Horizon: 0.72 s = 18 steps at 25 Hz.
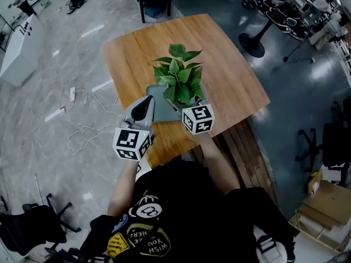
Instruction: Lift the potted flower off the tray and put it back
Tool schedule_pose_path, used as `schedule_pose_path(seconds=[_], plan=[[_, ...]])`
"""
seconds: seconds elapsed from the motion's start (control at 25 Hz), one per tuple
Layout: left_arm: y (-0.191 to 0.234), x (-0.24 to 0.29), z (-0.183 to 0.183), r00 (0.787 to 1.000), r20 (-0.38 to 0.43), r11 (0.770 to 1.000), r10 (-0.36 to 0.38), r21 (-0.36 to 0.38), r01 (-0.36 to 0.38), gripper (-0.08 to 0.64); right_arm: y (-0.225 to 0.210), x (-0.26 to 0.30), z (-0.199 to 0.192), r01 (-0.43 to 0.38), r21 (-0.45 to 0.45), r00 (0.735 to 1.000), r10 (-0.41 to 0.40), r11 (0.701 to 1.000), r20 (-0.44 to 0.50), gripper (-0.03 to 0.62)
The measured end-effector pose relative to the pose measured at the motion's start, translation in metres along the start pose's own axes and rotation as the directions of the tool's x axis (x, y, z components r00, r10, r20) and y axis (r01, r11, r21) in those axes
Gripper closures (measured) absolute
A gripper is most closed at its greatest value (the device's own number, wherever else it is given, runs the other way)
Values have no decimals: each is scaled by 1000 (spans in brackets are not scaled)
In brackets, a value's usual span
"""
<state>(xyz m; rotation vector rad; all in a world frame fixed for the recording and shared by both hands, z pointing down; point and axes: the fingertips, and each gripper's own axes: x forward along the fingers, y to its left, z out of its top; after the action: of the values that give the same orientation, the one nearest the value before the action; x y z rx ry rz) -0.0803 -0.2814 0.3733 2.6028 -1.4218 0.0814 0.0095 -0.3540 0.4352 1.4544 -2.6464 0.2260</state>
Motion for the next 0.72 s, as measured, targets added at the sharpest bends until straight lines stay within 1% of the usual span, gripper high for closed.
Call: schedule_pose_path(seconds=[0.08,0.12,0.28,0.6,0.72], plan=[[-2,2,-2,1000,-16,1000,7,19,-7,561,1,0,1,-7,-8,1000,7,1000,2,44],[-3,2,-2,1000,-10,1000,11,22,-11,561,1,0,2,-10,-10,1000,10,1000,3,44],[-5,5,2,999,32,1000,15,-4,-15,563,1,0,1,-28,-2,1000,28,1000,1,44],[-3,10,2,999,28,1000,30,-7,-30,561,-1,3,-2,-47,6,999,47,999,-6,44],[0,10,-4,999,13,999,38,-2,-38,561,-4,6,-10,-45,18,999,45,999,-17,44]])
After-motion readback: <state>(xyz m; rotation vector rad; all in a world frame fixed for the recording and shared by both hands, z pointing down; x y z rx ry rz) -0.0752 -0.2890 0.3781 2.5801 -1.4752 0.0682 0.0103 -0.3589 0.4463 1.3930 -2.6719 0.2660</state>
